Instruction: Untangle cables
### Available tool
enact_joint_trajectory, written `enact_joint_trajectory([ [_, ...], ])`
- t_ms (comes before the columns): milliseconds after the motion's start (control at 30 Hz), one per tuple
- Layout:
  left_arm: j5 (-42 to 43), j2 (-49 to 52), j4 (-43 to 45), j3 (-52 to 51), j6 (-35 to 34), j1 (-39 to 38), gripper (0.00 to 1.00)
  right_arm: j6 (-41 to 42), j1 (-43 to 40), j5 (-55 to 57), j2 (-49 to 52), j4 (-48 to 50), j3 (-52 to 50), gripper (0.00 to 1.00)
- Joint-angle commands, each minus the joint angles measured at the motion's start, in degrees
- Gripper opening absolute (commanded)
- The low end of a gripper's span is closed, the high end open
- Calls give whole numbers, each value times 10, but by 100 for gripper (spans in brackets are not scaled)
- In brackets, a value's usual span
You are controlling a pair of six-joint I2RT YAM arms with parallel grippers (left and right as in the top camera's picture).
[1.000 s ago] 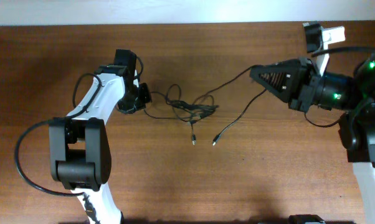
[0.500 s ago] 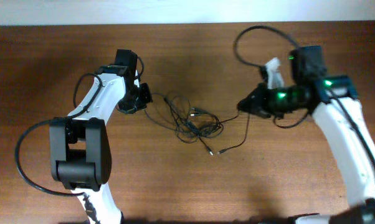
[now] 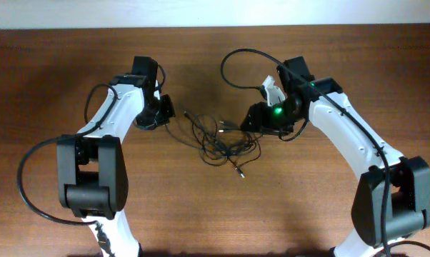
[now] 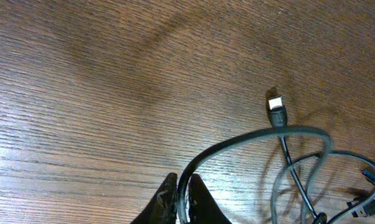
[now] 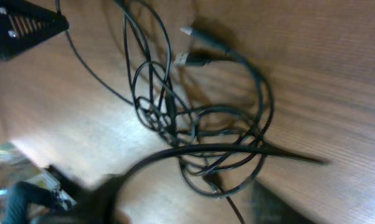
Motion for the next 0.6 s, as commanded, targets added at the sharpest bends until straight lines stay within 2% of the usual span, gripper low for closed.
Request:
enact_joint_trajectory([
  [0,-5,-15,2,1,-7,-1,31,19,-1,28,1,16,-1,91],
  [67,-5,-15,4,1,-7,-1,66,23,0,28,1,30,-1,92],
  [167,7,-15,12,1,-7,-5,90,39,-1,28,1,80,7,93],
  [300,9,-16,15,1,-7,-11,99,39,3,28,1,43,83,93],
  [433,9,-15,16,1,-7,-11,99,17,55,30,1,44,96,92],
  [500,7,-15,16,1,-7,-11,99,18,99,69,1,48,96,84],
  [567,7,-15,17,1,-7,-11,99,18,143,109,1,52,92,61],
])
